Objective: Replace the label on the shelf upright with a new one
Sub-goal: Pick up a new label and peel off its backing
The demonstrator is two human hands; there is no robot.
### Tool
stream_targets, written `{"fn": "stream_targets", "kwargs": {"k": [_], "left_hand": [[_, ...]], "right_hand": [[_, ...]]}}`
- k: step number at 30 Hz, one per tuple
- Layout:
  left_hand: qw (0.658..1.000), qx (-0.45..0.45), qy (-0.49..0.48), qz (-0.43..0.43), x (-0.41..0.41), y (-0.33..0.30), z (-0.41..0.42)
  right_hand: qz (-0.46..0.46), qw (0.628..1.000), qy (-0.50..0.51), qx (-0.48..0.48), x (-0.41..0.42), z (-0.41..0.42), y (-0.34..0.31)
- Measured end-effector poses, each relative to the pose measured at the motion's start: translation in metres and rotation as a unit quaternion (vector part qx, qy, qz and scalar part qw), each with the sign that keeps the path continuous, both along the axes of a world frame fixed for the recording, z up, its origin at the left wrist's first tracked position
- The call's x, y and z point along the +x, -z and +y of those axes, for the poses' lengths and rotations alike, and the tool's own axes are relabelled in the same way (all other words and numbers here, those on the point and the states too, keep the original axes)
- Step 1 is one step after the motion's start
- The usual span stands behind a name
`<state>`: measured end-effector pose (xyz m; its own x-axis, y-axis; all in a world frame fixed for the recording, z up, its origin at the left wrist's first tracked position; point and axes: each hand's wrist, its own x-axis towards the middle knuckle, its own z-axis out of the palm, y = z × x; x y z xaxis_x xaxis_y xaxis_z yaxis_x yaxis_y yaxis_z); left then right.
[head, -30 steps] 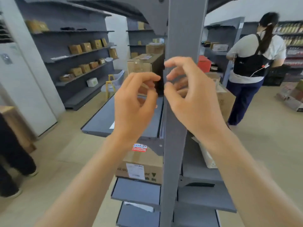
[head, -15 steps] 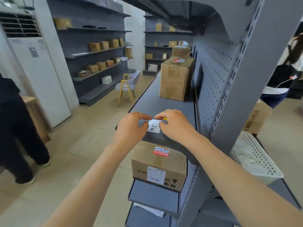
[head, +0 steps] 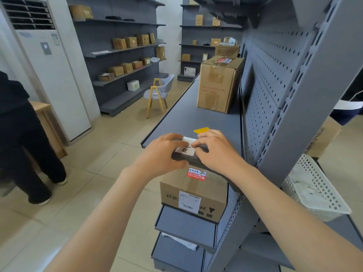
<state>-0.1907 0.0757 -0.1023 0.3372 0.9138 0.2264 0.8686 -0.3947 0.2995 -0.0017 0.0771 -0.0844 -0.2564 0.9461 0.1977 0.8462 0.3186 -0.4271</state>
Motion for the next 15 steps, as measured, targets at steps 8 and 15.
{"fn": "stream_targets", "kwargs": {"k": [8, 15], "left_hand": [[0.983, 0.156, 0.001, -0.094, 0.0, -0.007, -0.013], [0.948, 0.282, 0.022, -0.148, 0.005, -0.026, -0.019]], "right_hand": [[0.094, 0.993, 0.067, 0.015, 0.006, -0.01, -0.02], [0.309, 0.946, 0.012, -0.101, 0.004, -0.02, -0.053]]}}
